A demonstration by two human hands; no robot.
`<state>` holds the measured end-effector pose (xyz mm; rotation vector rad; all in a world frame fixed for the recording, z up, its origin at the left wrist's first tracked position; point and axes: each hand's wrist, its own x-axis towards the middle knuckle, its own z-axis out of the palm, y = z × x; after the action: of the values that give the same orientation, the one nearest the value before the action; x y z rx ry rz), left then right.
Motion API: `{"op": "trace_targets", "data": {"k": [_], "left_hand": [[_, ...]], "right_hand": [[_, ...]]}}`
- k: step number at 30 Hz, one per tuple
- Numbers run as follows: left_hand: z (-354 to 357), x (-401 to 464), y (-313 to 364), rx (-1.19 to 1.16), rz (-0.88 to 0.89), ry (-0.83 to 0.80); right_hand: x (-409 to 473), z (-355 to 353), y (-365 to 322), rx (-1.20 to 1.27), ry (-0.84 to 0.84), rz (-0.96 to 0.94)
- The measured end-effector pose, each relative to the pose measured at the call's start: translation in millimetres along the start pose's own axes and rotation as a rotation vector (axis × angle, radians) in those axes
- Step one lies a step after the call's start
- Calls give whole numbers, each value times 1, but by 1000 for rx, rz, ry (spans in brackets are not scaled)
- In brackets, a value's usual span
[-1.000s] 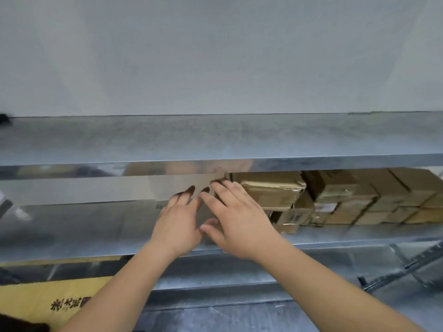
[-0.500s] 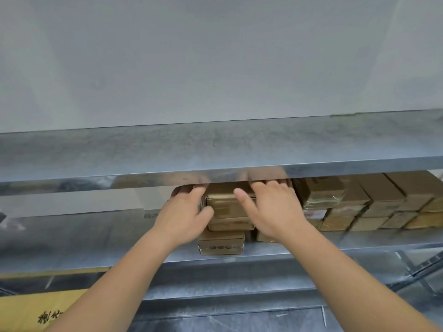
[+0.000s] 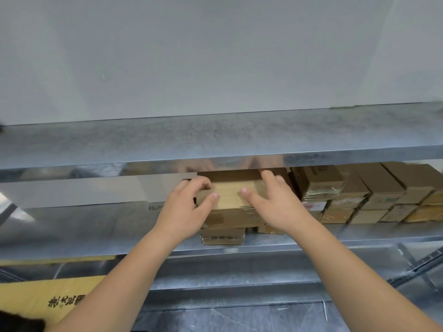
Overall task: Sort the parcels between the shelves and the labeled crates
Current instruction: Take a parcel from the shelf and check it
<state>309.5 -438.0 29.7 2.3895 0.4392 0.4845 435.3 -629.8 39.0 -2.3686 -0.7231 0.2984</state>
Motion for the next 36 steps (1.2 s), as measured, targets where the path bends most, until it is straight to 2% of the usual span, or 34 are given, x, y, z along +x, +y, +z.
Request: {"op": "trace_targets", "data": {"k": [5,9,14,18,21,23,28,31,36], "left_hand": [[-19,-40,-3,-42,18,4],[-37,-80,-9,-65,-47,-17],[-77,-144,-16,-164,-220,-34],[-107,-193,-30,-92,-320,-85],[-122,-225,-45,-60,-398,-121],[-131,-244,-50,-39,-386,-139],[-138,-283,-66,-127,-307,1],[-145,-298,-70,-215,-353,70],[-161,-310,-73,-329,-455,139]], "right_hand": [[-33,14,-14,161,54,-51],[-64,28,-36,289,62,-60],[-105,54,-65,290,-69,-63],[-137,83,-90,254,-183,-79],[-158,104,-102,237,-197,-87],[-172,113,-108,238,-231,-101],[-190,133,-116,243,-244,-180],[-198,143,-121,281,-250,-181],[-204,139,-151,510,-330,-93]]}}
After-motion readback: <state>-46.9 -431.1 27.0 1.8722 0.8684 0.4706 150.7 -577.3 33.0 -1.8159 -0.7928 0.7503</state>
